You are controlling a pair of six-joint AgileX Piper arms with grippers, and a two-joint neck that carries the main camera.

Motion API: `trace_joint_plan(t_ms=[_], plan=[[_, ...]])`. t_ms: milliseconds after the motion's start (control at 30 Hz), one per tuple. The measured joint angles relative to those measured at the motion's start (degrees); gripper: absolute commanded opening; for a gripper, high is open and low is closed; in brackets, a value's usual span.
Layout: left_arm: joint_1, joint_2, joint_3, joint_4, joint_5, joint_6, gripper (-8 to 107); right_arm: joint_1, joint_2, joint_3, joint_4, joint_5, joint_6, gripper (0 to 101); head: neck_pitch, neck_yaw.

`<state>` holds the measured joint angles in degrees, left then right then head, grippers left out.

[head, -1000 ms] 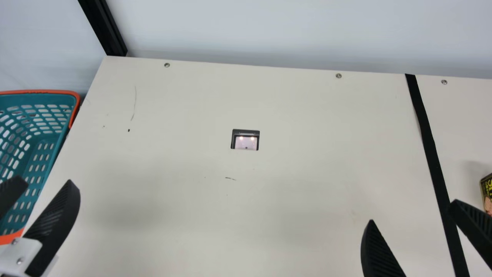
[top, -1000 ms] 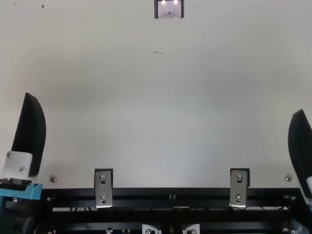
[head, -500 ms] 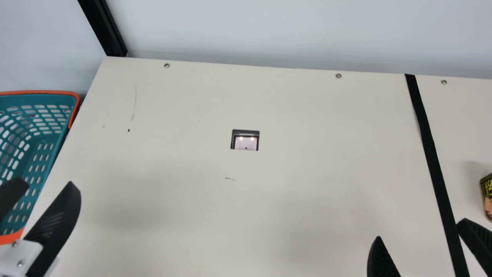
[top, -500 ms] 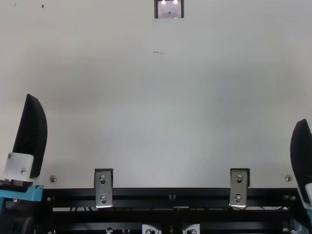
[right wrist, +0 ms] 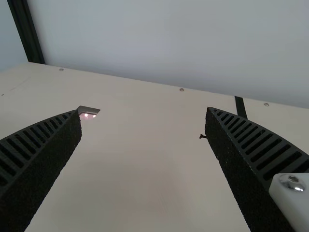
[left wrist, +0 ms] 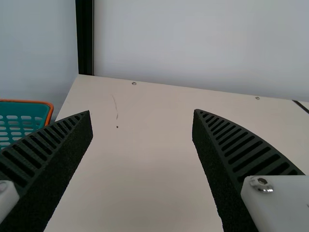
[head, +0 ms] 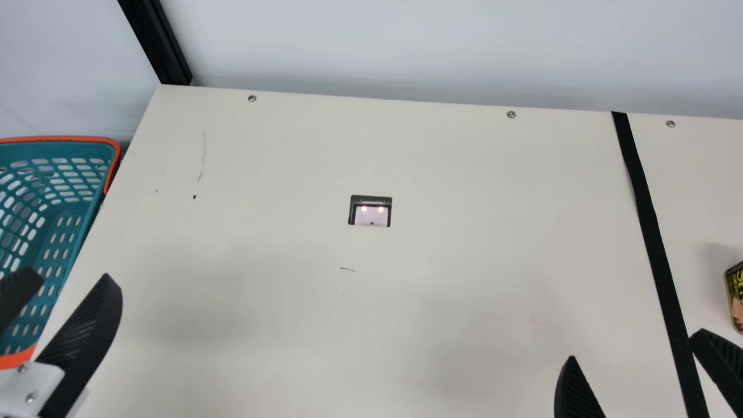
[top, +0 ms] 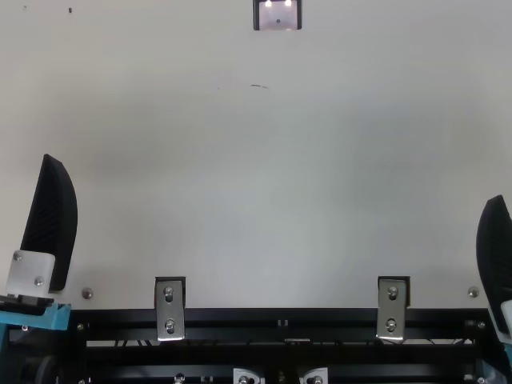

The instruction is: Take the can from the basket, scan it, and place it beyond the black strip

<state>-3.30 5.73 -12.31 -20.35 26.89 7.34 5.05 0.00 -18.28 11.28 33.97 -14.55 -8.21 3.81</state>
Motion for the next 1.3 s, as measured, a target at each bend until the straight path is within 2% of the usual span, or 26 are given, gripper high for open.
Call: trace_joint_plan(t_ms=[1300], plan=[[0.0,0.0,0.0,0.0,0.0,0.0,90,0.0,0.0,0.0,0.0,0.0,0.0,101,0.0,0.0]])
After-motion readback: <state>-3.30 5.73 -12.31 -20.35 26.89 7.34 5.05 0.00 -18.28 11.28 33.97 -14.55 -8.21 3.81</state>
